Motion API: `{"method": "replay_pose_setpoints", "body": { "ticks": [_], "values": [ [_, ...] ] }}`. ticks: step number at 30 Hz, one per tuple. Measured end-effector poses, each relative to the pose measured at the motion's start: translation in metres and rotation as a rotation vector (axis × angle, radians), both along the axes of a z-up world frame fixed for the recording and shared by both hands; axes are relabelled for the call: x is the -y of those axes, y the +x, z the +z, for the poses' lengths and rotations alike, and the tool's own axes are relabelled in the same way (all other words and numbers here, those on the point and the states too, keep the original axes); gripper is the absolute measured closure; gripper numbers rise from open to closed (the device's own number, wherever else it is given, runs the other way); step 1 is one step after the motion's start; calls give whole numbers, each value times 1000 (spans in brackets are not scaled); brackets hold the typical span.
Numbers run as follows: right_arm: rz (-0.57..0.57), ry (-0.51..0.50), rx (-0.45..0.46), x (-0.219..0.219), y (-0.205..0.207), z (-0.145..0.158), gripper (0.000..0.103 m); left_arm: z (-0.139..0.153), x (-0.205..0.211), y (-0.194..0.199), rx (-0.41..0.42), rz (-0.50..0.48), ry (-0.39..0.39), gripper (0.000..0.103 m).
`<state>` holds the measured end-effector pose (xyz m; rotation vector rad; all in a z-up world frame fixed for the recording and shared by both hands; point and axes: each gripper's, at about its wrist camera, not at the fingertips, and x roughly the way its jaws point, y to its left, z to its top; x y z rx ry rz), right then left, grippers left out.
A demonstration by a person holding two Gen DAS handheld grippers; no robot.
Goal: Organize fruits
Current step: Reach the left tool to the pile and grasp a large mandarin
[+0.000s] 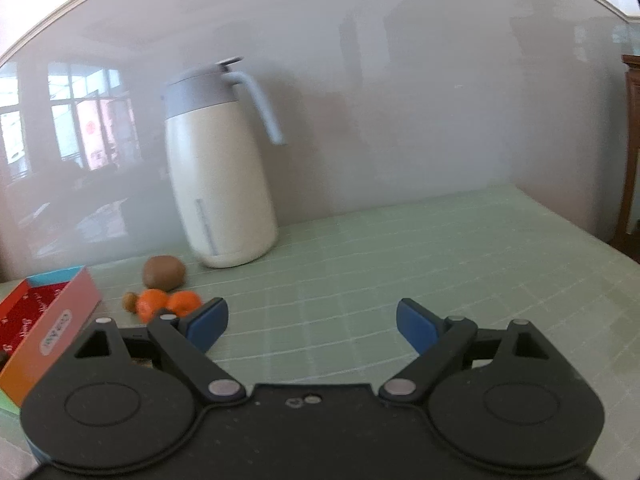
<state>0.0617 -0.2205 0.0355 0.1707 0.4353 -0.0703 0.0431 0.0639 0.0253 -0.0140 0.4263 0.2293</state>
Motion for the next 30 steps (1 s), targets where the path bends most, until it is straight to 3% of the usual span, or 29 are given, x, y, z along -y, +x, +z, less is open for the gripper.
{"method": "replay_pose_setpoints", "body": {
  "ticks": [20, 24, 30],
  "values": [
    [-163, 20, 2, 86, -22, -12, 12, -6, 79, 22, 0, -126, -3, 0],
    [-198, 18, -7, 102, -26, -16, 12, -11, 89, 33, -33, -137, -46, 0],
    [-250, 29, -21, 122, -32, -22, 12, -18, 109, 52, -63, -146, -34, 0]
  ]
}}
